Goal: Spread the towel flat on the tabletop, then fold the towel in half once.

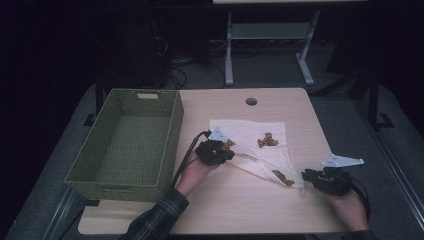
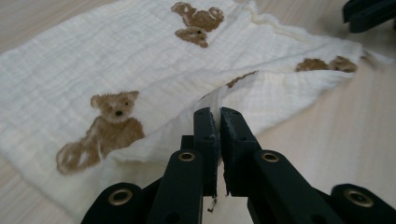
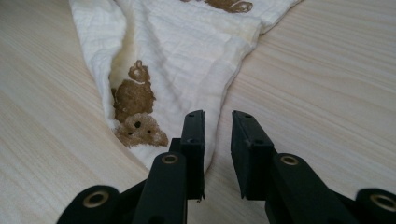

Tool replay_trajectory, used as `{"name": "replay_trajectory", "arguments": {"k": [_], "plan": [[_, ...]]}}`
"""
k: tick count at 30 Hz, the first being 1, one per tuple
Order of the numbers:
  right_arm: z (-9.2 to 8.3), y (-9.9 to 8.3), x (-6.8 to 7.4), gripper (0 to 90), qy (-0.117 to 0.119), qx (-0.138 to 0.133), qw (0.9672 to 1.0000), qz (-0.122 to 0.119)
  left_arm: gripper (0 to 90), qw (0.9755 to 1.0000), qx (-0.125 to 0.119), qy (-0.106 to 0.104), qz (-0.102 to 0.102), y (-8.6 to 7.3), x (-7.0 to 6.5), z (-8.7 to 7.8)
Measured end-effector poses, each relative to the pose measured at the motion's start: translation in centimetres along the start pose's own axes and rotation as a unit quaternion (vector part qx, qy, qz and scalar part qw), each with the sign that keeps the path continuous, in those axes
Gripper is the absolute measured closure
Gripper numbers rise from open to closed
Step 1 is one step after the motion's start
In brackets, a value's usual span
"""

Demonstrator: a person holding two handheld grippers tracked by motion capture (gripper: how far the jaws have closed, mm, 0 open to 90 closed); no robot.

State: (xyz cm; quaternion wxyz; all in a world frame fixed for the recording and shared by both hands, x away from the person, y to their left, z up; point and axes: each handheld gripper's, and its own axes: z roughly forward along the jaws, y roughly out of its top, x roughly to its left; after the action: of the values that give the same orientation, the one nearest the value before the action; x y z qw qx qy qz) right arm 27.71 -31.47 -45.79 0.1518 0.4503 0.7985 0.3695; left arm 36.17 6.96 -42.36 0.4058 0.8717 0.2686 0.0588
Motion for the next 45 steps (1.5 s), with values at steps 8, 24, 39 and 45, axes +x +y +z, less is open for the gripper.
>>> {"name": "replay_trajectory", "arguments": {"k": [8,24,39,45], "plan": [[-0.1,0.0,0.1,74.7,-0.001,-0.002,1.0,0.0,84.9,0.9999,-0.002,-0.01,-0.01,-2.4,-2.1,-3.4],[-0.1,0.1,0.3,74.3,0.0,-0.004,1.0,-0.005,73.7,0.9985,0.045,0.028,-0.01,-6.3,-4.0,-5.0],[0.5,1.8,0.5,69.2,0.018,-0.013,0.9997,-0.01,52.1,0.9979,0.012,0.053,-0.034,-4.5,-2.0,-3.8],[1.1,3.2,0.6,68.3,0.028,-0.018,0.9992,-0.021,51.8,0.997,0.005,0.065,-0.041,-3.5,-0.6,-3.0]]}}
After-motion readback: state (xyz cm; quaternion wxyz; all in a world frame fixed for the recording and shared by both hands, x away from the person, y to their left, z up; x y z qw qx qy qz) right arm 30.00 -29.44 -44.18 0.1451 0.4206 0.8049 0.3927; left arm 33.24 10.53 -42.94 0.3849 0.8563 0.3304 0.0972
